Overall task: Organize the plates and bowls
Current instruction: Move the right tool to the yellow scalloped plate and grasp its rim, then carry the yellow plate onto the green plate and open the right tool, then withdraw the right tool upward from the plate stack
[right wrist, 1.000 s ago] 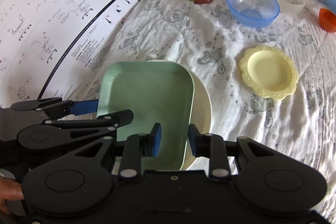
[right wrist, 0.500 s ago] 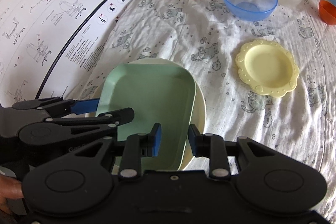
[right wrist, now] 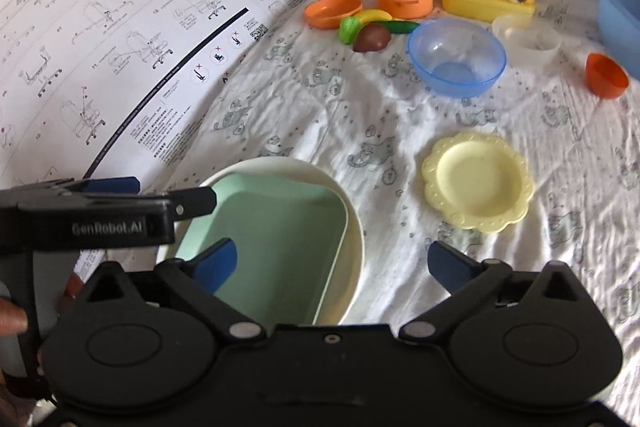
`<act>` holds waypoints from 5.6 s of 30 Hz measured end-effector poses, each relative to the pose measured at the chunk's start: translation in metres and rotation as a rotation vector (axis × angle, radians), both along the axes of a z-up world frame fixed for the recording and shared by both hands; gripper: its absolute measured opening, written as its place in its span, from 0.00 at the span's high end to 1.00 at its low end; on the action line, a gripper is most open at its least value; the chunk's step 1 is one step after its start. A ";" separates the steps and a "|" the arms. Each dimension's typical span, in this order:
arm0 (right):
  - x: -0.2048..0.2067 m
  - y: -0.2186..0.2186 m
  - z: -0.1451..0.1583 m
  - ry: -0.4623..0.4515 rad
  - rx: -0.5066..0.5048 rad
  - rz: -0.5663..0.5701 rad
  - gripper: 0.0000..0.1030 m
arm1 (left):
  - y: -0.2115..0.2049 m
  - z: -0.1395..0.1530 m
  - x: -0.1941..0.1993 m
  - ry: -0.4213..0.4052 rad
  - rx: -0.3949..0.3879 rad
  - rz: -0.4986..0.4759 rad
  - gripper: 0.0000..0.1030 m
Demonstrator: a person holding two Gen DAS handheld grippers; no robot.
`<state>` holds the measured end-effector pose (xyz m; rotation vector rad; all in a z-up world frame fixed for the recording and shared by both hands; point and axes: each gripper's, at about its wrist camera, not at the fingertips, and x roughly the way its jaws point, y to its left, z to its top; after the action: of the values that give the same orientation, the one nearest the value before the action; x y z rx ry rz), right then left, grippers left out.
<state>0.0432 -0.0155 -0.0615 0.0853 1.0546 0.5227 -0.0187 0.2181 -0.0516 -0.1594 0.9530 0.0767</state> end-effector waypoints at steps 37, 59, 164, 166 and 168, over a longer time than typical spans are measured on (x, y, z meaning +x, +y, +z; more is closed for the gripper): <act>0.042 -0.155 -0.032 0.089 0.096 -0.408 0.05 | -0.132 -0.006 0.066 -0.029 0.041 -0.229 0.00; 0.097 -0.144 -0.079 0.231 0.240 -0.401 0.75 | -0.164 -0.047 0.115 0.088 -0.106 -0.378 0.48; 0.011 -0.003 -0.003 0.054 0.036 -0.054 0.00 | 0.007 0.003 -0.021 -0.058 -0.049 -0.008 0.00; 0.009 -0.006 -0.004 0.057 0.023 -0.053 0.00 | 0.006 0.003 -0.021 -0.051 -0.041 -0.005 0.00; 0.008 -0.007 -0.006 0.062 0.017 -0.053 0.00 | 0.004 0.002 -0.019 -0.039 -0.037 -0.009 0.00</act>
<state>0.0507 -0.0227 -0.0673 0.1447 1.1054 0.4841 -0.0381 0.2220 -0.0498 -0.1901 0.9161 0.0476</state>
